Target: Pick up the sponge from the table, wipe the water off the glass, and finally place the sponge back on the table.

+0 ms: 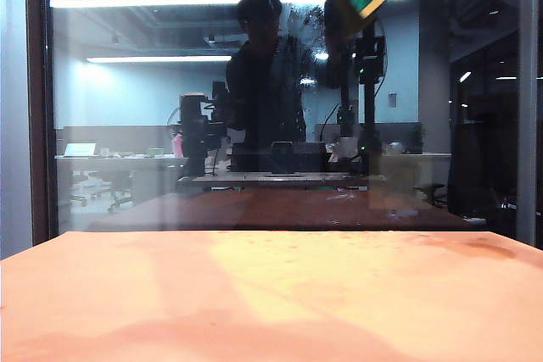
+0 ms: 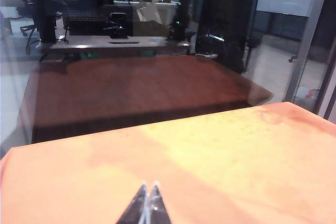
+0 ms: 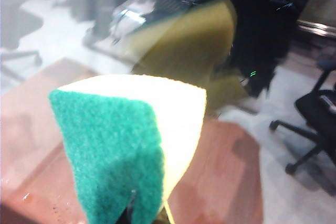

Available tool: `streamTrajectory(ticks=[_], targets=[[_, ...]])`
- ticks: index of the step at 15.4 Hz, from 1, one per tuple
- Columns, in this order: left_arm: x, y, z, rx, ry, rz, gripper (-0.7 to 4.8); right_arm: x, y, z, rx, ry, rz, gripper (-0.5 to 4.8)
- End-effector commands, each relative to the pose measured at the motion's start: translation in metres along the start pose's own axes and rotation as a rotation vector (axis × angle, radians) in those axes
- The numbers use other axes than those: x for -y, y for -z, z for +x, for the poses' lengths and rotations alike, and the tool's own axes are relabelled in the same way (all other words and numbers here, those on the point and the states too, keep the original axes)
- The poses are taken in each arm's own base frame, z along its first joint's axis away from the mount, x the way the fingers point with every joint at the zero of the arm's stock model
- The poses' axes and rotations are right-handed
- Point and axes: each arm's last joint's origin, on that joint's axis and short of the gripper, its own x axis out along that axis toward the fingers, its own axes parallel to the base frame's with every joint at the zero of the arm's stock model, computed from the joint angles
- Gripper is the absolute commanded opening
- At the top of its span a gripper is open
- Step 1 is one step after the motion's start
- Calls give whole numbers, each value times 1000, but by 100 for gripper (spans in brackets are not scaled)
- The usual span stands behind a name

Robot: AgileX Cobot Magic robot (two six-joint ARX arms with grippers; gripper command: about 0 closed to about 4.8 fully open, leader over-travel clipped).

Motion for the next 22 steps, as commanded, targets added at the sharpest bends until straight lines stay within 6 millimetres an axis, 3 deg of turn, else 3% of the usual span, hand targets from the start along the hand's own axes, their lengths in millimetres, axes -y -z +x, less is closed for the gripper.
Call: streamTrajectory(ticks=[1, 5, 9, 11, 16, 19, 22], targets=[[0, -2, 0, 12, 1, 10, -6, 23, -8, -23, 14, 43, 33, -6], [0, -2, 0, 13, 1, 10, -6, 39, -5, -51, 23, 70, 42, -6], [0, -2, 0, 13, 1, 10, -6, 47, 25, -86, 46, 95, 97, -6], [0, -2, 0, 13, 1, 11, -6, 43, 54, -111, 77, 114, 146, -6], [0, -2, 0, 14, 1, 11, -6, 19, 113, -136, 117, 71, 262, -6], [0, -2, 0, 16, 2, 12, -6, 0, 163, -141, 116, 3, 399, -6], [0, -5, 0, 43, 3, 24, -6, -25, 198, -134, 85, -83, 461, -6]])
